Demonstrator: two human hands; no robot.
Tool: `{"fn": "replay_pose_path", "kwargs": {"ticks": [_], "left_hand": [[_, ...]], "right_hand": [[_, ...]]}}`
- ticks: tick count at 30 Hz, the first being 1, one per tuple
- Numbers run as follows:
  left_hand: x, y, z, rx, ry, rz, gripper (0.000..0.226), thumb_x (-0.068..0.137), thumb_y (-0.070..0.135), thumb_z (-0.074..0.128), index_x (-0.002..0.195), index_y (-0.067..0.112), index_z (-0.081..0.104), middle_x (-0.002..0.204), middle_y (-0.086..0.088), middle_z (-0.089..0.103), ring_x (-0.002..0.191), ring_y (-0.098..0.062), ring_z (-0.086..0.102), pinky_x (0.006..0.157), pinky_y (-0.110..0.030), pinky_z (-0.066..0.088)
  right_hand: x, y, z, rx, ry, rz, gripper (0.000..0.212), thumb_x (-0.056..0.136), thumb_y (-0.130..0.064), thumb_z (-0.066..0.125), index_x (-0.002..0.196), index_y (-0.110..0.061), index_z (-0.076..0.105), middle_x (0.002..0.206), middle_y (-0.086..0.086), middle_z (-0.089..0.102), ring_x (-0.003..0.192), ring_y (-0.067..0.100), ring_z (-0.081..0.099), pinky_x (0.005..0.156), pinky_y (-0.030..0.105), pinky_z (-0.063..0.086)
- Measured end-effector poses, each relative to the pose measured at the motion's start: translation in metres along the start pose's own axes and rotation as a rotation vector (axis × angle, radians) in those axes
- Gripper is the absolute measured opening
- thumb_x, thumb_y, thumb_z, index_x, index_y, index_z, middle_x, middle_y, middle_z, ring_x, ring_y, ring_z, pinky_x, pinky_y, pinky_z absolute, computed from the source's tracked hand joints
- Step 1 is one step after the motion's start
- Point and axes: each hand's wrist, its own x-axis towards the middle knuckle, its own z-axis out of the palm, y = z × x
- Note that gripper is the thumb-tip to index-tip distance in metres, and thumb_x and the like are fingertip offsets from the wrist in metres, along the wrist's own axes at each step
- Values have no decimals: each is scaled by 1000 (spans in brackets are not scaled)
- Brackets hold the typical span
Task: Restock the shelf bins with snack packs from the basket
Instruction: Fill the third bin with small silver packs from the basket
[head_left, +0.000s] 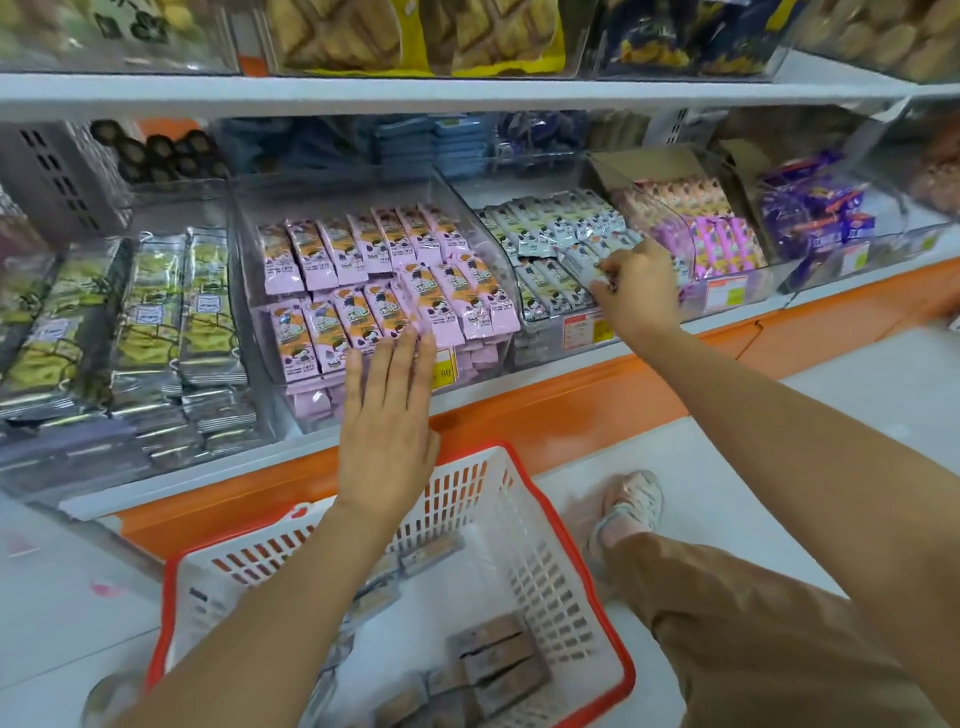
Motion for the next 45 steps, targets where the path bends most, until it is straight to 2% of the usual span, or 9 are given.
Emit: {"fn": "replay_pose_path", "kwargs": {"ticks": [5, 8, 11, 15, 23, 27, 32, 40, 45], "left_hand": [[-2, -2, -4, -42, 16, 10, 95, 75, 11, 66, 156, 5, 17, 162, -14, 21, 150, -32, 17, 122, -47, -6], [-18, -2, -4, -79, 36, 4, 93, 77, 9, 64, 156, 3, 16, 164, -15, 13, 152, -31, 7, 123, -48, -7], [-48, -7, 0, -97, 11, 32, 89, 75, 11, 69, 153, 2, 26, 157, -18, 25, 147, -36, 20, 122, -53, 4], [-85, -24, 11, -123, -106, 55, 80, 69, 9, 75, 143, 2, 44, 142, -18, 45, 134, -36, 38, 123, -49, 8], [-130, -72, 68, -21, -395, -21, 86, 72, 24, 81, 146, 3, 43, 147, -20, 46, 137, -39, 42, 118, -56, 24], [-147, -83, 101, 45, -420, -81, 94, 67, 27, 83, 146, -1, 41, 144, -23, 48, 137, -42, 40, 116, -56, 17], [-158, -83, 128, 44, -366, -126, 72, 84, 29, 42, 150, 0, 34, 149, -21, 43, 143, -38, 26, 121, -55, 7], [-163, -82, 146, 54, -301, -129, 101, 62, 19, 86, 147, -1, 35, 149, -22, 43, 142, -39, 23, 121, -52, 0], [-164, -83, 145, 37, -279, -119, 75, 85, 30, 56, 148, 0, 30, 151, -22, 41, 143, -39, 21, 122, -50, -6]], "right_hand": [[-31, -13, -8, 175, 77, -106, 28, 89, -17, 65, 116, -8, 63, 112, 11, 50, 106, 28, 50, 87, 39, 47], [-72, -35, -10, 310, 80, -222, 18, 90, -14, 66, 108, -11, 64, 100, -2, 48, 92, 14, 47, 80, 22, 40], [-119, -55, 2, 441, -6, -306, 15, 88, -9, 66, 102, -12, 66, 96, -5, 51, 84, 5, 47, 75, 9, 38], [-178, -68, 51, 450, -229, -345, 18, 85, -12, 69, 103, -13, 67, 97, -2, 58, 88, 13, 54, 78, 26, 46], [-248, -57, 152, 285, -699, -232, 29, 92, -19, 61, 121, -15, 61, 123, 4, 60, 113, 21, 54, 98, 33, 44], [-260, -39, 194, 123, -862, -169, 45, 96, -27, 57, 138, -19, 45, 139, 2, 50, 126, 20, 46, 102, 30, 40], [-265, -26, 245, 6, -982, -91, 55, 97, -33, 55, 145, -16, 36, 143, 5, 46, 130, 22, 43, 108, 33, 37], [-276, -22, 295, -94, -1047, -103, 62, 91, -20, 64, 146, -18, 36, 146, 4, 36, 128, 27, 44, 101, 39, 45], [-297, -22, 296, -373, -1016, -188, 39, 89, -10, 58, 127, -10, 50, 129, 11, 45, 119, 29, 45, 90, 38, 46]]}}
